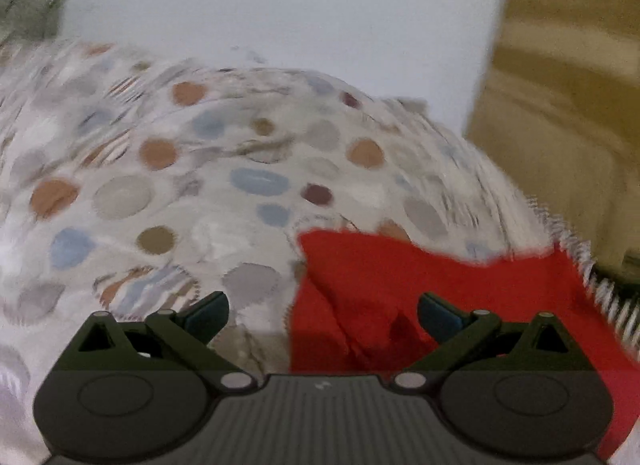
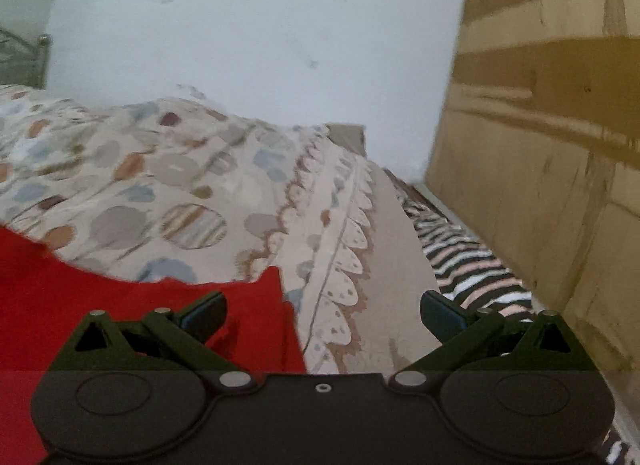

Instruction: Fold small clothes

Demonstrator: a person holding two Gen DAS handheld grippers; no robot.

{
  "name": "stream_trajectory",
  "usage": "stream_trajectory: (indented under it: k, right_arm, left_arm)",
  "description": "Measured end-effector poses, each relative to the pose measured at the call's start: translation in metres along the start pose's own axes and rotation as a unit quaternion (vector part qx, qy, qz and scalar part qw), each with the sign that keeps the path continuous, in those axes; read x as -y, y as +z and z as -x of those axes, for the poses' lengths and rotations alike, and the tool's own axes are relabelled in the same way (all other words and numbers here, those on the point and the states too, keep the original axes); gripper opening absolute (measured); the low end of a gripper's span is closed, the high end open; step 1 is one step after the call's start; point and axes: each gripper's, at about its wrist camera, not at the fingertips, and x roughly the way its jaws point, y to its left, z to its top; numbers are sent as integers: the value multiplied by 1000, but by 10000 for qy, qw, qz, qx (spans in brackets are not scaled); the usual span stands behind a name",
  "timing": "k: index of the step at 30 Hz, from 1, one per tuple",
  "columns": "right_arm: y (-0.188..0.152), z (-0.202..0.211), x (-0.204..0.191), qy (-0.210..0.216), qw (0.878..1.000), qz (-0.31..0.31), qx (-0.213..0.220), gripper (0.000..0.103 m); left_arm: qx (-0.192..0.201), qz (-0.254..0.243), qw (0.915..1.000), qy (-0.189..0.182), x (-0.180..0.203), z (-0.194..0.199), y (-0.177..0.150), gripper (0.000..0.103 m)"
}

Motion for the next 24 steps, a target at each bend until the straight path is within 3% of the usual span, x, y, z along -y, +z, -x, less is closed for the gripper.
stream_trajectory:
  k: [2, 4, 9, 15, 20, 24]
  right_arm:
    - [-10, 21, -3, 97, 9999, 90, 22, 102]
    - [-22, 38, -8, 177, 9996, 200, -5, 102]
    - [-54, 53, -18, -43, 9988, 472, -103, 102]
    - [-82, 42, 6, 212, 9957, -854, -301, 102]
    - [-81, 44, 7, 225, 9952, -900, -323, 102]
    - [-70, 59, -1, -42, 9979, -611, -213, 102]
  left_arm:
    - [-123, -534, 9977, 410, 14, -7, -4, 102]
    - [-251, -753, 9934, 824, 18, -15, -9, 103]
    - [-535, -8, 9946, 886, -15, -19, -7, 103]
    - [-865, 409, 9830, 1567, -49, -23, -13, 102]
    - [-495, 1112, 9818, 1461, -65, 2, -9, 102]
    - [-205, 1701, 9791, 1094, -71, 25, -10, 103]
